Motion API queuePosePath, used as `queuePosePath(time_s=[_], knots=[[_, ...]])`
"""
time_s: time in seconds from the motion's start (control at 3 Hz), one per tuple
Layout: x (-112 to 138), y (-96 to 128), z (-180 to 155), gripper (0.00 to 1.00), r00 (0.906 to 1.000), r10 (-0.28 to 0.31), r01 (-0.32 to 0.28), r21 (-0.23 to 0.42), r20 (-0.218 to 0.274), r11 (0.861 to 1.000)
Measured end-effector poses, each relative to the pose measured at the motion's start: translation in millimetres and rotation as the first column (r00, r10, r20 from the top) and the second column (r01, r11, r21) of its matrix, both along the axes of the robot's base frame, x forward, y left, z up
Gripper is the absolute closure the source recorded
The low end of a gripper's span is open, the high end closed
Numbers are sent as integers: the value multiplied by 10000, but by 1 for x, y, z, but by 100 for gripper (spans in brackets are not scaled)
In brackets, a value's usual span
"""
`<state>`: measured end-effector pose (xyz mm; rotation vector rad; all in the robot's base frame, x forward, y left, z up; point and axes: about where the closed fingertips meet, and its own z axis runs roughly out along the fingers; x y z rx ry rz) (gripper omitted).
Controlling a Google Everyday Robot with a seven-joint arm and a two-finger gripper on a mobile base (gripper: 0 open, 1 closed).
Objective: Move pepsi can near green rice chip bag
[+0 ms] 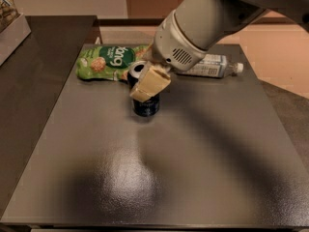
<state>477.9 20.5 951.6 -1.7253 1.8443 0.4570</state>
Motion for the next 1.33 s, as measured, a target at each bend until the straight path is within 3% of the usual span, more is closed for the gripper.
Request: queuePosePath(time_s=[0.67, 1.33], knots=[[39, 40, -27, 100, 9998, 147, -152, -323, -159, 9994], [75, 54, -33, 100, 9996, -95, 89, -259, -254, 9996]])
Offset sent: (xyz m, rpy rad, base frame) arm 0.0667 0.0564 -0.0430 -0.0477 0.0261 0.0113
